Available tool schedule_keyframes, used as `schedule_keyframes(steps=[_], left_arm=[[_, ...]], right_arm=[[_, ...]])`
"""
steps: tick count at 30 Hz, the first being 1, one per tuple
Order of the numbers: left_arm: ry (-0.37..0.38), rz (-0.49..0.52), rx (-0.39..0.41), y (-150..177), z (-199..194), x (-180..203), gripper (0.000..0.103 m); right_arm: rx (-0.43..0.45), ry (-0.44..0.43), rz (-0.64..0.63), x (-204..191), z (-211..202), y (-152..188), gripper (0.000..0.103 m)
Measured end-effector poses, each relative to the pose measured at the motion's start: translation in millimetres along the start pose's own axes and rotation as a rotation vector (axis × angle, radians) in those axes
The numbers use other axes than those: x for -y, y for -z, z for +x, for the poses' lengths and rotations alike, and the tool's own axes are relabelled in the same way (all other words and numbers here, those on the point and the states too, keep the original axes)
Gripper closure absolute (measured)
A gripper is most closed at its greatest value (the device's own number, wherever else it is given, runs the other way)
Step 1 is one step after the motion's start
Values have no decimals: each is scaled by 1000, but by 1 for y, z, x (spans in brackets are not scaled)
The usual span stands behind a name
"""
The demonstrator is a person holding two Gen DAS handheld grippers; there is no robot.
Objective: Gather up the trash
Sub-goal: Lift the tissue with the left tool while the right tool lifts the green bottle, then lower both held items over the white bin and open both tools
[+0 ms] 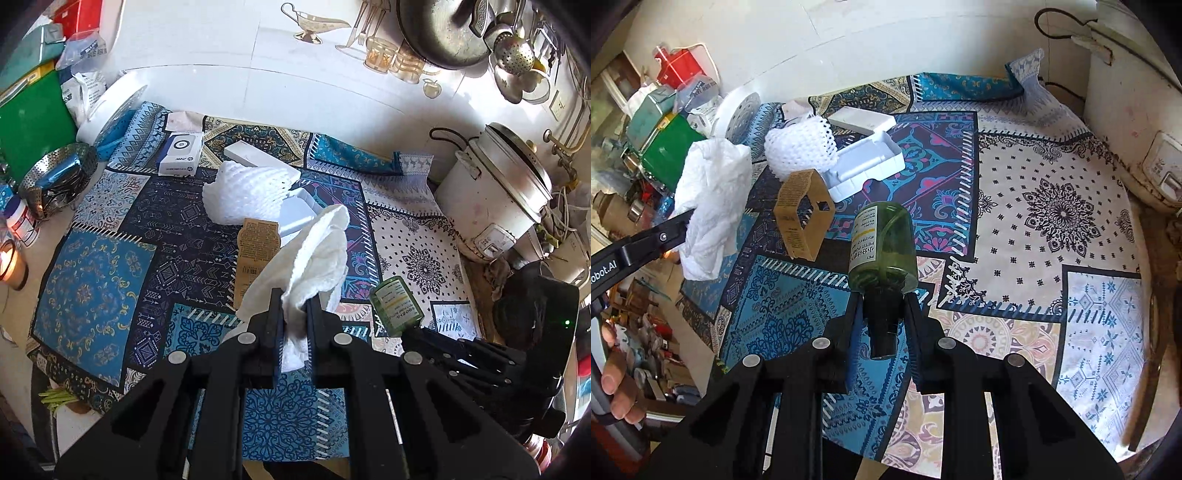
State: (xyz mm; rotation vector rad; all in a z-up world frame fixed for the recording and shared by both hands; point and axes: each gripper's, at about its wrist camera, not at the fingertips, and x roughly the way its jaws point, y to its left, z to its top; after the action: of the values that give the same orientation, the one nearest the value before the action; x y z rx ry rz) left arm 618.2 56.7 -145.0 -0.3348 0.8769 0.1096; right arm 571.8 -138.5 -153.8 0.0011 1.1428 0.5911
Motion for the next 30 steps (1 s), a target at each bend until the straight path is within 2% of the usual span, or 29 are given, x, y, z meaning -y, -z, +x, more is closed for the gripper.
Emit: schedule_keyframes(steps=[6, 15, 25, 30], left_arm=[[-9, 12, 26, 19, -31, -1, 94], [44, 89, 40, 57, -74, -20, 94], [77, 171, -29, 141, -115, -60, 94], [86, 174, -96, 186, -116, -79, 94]], right_arm=[[70, -5, -3, -12, -35, 16, 83], [166, 55, 20, -54, -71, 60, 83], [159, 90, 109, -113, -76, 137, 83], [106, 112, 124, -132, -68, 177, 83]])
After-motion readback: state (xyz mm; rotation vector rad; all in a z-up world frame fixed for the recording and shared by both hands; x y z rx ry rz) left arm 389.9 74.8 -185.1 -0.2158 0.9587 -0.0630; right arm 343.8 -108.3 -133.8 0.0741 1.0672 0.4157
